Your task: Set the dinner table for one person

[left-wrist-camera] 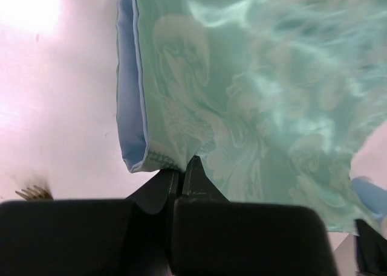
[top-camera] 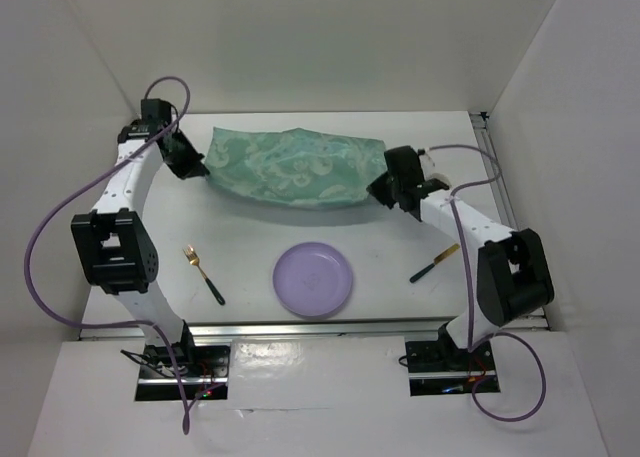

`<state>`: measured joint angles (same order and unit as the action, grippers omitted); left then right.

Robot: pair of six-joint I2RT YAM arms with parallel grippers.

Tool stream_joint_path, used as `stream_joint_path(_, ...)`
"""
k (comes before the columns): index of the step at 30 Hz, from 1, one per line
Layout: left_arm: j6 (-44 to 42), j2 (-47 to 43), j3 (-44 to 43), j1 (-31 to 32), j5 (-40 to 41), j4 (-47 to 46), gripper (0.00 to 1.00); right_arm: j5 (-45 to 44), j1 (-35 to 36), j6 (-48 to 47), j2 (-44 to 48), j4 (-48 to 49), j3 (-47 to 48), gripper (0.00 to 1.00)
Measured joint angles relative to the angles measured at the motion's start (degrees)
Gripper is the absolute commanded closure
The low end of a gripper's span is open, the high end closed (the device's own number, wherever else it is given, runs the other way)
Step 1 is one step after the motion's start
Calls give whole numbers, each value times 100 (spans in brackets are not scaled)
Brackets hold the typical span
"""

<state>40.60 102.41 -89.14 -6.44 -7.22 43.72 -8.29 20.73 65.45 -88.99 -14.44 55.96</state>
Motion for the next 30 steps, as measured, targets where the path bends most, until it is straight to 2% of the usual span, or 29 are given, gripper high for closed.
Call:
stream_joint_path(5, -278, -420, -968, -57, -48, 275, 100, -254, 0, -616, 664, -48, 938, 100)
stream_joint_path(12, -389, -1692, -1572, -470, -382, 494, 100, -264, 37, -1290, 1646, -341, 1895, 100)
stream_joint_path(16, -422, -2253, -1980, -614, -647, 748, 100, -170, 74, -1547, 2168, -553, 2103, 100)
stream_joint_path(22, -472, -2424, -2796, -708, -1008, 1073, 100, -70, 94, -1864, 2601, -1082, 2597, 100)
stream_joint_path(30, -601, -2046, -2719, -758, -1384, 1043, 100, -160, 94, -2326, 2319, -1128, 2999, 100)
